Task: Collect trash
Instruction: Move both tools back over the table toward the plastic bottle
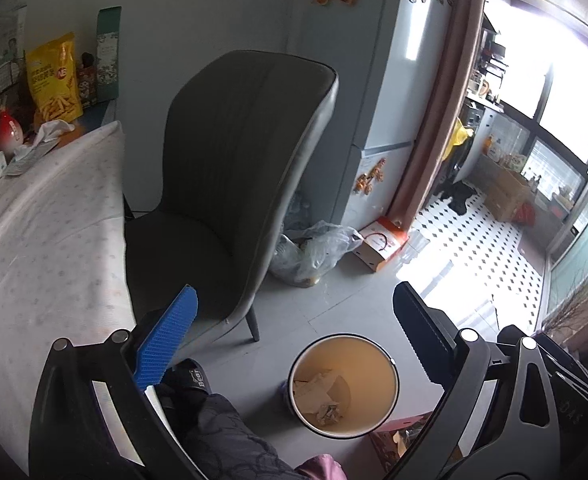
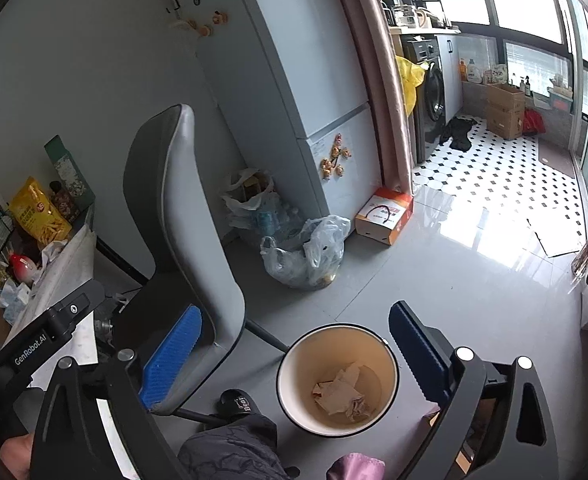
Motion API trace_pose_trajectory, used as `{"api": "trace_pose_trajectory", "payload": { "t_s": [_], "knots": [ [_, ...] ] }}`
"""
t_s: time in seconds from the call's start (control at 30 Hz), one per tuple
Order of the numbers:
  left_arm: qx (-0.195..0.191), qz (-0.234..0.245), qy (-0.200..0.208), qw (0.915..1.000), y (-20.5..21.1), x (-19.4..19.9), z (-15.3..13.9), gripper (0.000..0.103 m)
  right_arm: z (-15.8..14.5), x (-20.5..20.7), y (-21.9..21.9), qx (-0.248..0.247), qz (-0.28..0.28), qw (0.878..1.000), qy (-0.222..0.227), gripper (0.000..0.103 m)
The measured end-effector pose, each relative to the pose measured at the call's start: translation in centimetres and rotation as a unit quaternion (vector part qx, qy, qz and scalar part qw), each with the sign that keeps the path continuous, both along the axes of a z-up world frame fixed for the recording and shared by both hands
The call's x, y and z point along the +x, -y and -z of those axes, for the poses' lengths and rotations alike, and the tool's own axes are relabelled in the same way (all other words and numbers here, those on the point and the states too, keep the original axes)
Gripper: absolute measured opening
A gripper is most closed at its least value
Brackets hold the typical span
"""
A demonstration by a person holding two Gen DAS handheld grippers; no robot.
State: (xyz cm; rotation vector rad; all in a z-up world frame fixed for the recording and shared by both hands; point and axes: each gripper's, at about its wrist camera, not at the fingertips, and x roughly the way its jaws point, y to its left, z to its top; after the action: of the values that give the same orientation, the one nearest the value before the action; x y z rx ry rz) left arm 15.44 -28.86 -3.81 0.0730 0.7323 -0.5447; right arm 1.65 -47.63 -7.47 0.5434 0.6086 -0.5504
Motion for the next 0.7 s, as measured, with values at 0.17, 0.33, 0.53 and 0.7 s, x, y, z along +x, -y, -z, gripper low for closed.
{"api": "trace_pose_trajectory", "payload": {
  "t_s": [0.17, 0.33, 0.53, 0.7],
  "knots": [
    [-0.003, -0.044, 0.013, 0.9989, -4.9, 0.6, -1.2, 0.097, -0.8, 2.2, -3.3, 0.002, -0.037, 0.999, 0.011, 0.093],
    [-0.011, -0.091, 0.023, 0.9955, -10.0, 1.1, -2.0, 0.097, -2.4, 4.4, -7.6, -0.005, -0.083, 0.996, 0.024, 0.094],
    [-0.023, -0.139, 0.028, 0.9896, -15.2, 1.3, -2.7, 0.097, -3.9, 6.0, -11.7, -0.013, -0.121, 0.992, 0.031, 0.095],
    [-0.029, -0.167, 0.033, 0.9850, -18.8, 1.2, -2.9, 0.097, -4.6, 6.9, -14.6, -0.019, -0.146, 0.989, 0.033, 0.095]
  ]
}}
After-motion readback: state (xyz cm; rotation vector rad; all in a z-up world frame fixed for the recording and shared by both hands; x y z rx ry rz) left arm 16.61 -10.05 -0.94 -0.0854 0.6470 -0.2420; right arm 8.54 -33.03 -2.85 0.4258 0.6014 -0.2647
